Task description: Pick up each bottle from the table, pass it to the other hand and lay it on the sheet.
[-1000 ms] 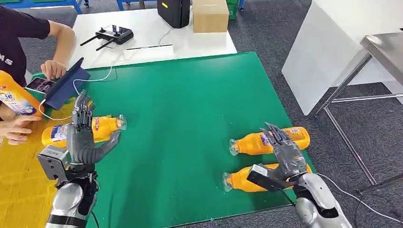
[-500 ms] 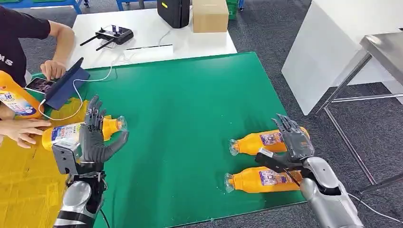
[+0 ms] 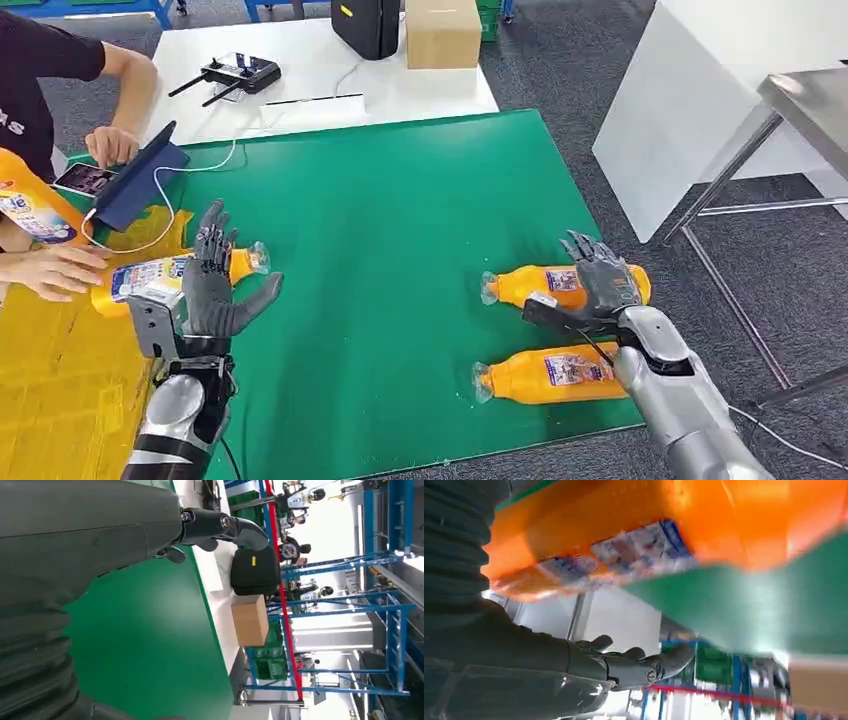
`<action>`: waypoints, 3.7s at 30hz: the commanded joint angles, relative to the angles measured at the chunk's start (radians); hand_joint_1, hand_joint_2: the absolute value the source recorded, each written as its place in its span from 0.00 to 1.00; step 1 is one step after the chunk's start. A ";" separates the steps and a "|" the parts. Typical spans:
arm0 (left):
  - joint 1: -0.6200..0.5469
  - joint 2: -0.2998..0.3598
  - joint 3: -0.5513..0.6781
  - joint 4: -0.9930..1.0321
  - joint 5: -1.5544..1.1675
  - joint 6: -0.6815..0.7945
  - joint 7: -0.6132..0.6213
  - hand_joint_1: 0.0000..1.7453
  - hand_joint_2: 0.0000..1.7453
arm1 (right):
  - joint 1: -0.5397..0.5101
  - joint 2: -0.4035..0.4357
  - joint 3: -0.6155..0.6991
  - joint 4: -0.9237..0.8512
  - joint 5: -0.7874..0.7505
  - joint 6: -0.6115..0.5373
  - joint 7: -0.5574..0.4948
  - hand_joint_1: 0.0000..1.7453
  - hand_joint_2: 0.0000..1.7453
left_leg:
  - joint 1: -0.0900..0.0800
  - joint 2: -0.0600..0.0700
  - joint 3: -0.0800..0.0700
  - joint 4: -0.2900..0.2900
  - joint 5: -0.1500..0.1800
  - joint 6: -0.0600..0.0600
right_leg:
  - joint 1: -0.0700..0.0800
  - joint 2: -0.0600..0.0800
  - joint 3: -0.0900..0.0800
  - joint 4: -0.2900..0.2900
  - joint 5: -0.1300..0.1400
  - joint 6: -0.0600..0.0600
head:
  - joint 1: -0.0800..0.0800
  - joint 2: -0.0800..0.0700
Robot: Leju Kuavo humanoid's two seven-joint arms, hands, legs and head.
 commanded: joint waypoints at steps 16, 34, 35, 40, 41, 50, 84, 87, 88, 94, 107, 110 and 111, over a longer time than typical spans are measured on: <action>-0.063 0.002 -0.023 0.152 0.037 -0.011 0.002 0.00 1.00 | -0.241 -0.061 0.217 0.420 0.023 0.193 0.090 0.00 1.00 | 0.001 -0.005 0.009 -0.001 0.000 -0.001 | 0.001 -0.001 0.010 -0.002 -0.001 0.000 | 0.000 0.000; -0.074 0.001 -0.025 0.156 0.039 -0.011 0.004 0.00 1.00 | -0.249 -0.045 0.248 0.440 0.012 0.198 0.083 1.00 1.00 | 0.001 -0.003 0.012 0.000 0.000 -0.001 | 0.000 0.000 0.013 -0.002 0.000 0.000 | 0.001 0.000; -0.073 0.001 -0.025 0.154 0.039 -0.010 0.004 0.00 1.00 | -0.251 -0.045 0.250 0.440 0.007 0.193 0.080 1.00 1.00 | 0.000 -0.002 0.012 0.000 0.000 0.000 | 0.000 0.000 0.012 -0.001 0.000 0.000 | 0.000 0.000; -0.061 0.002 -0.023 0.140 0.040 -0.006 0.004 0.00 1.00 | -0.244 -0.032 0.241 0.422 -0.013 0.156 0.067 1.00 1.00 | 0.001 -0.003 0.013 -0.001 -0.001 -0.001 | 0.001 0.001 0.013 -0.002 0.000 0.000 | 0.001 0.000; -0.060 0.003 -0.023 0.137 0.041 -0.007 0.004 0.00 1.00 | -0.243 -0.031 0.239 0.419 -0.015 0.150 0.069 1.00 1.00 | 0.002 -0.003 0.013 -0.001 -0.001 -0.002 | 0.001 0.001 0.014 -0.002 0.000 -0.001 | 0.000 0.000; -0.041 0.004 -0.015 0.102 0.037 -0.007 0.007 0.00 1.00 | -0.187 0.038 0.102 0.276 -0.152 0.013 0.018 1.00 1.00 | 0.002 -0.001 0.012 0.000 -0.001 -0.001 | 0.001 0.003 0.012 -0.002 0.000 -0.001 | 0.000 0.000; -0.173 0.015 -0.287 0.171 0.161 -0.178 0.064 0.00 1.00 | 0.024 0.490 0.038 0.028 -0.854 0.011 -0.237 1.00 1.00 | 0.003 0.000 0.005 0.000 -0.002 -0.002 | 0.002 0.003 0.005 0.000 -0.001 -0.001 | 0.000 0.000; -0.173 0.015 -0.287 0.171 0.161 -0.178 0.064 0.00 1.00 | 0.024 0.490 0.038 0.028 -0.854 0.011 -0.237 1.00 1.00 | 0.002 -0.002 0.004 -0.001 0.000 -0.001 | 0.002 0.000 0.004 0.000 -0.001 0.000 | 0.000 0.000; -0.177 0.016 -0.292 0.175 0.171 -0.191 0.065 0.00 1.00 | 0.011 0.487 0.065 0.047 -0.832 0.010 -0.238 1.00 1.00 | 0.002 -0.003 0.005 -0.001 -0.001 -0.001 | 0.002 0.000 0.005 -0.001 -0.001 0.000 | 0.000 0.000; -0.218 0.001 -0.317 0.196 0.190 -0.215 0.075 0.00 1.00 | -0.053 0.542 0.238 0.175 -0.650 -0.094 -0.219 1.00 1.00 | 0.002 0.000 0.004 0.000 -0.001 -0.001 | 0.002 0.003 0.004 0.000 -0.001 -0.001 | 0.001 0.000; -0.251 -0.010 -0.317 0.261 0.197 -0.216 0.081 0.00 1.00 | -0.058 0.587 0.397 0.278 -0.511 -0.173 -0.230 1.00 1.00 | 0.002 -0.002 0.003 -0.001 0.000 -0.001 | 0.002 -0.001 0.003 0.000 -0.001 0.000 | 0.001 0.000; -0.249 -0.012 -0.306 0.268 0.202 -0.211 0.080 0.00 1.00 | -0.047 0.581 0.407 0.254 -0.511 -0.172 -0.231 1.00 1.00 | 0.003 -0.004 0.004 -0.001 -0.001 -0.002 | 0.002 -0.002 0.006 -0.001 -0.002 -0.001 | 0.001 0.000; -0.249 -0.010 -0.304 0.269 0.202 -0.211 0.080 0.04 1.00 | -0.046 0.581 0.407 0.253 -0.511 -0.172 -0.231 1.00 1.00 | 0.003 -0.005 0.006 0.000 -0.002 -0.002 | 0.003 -0.002 0.007 -0.001 -0.003 -0.001 | 0.001 0.000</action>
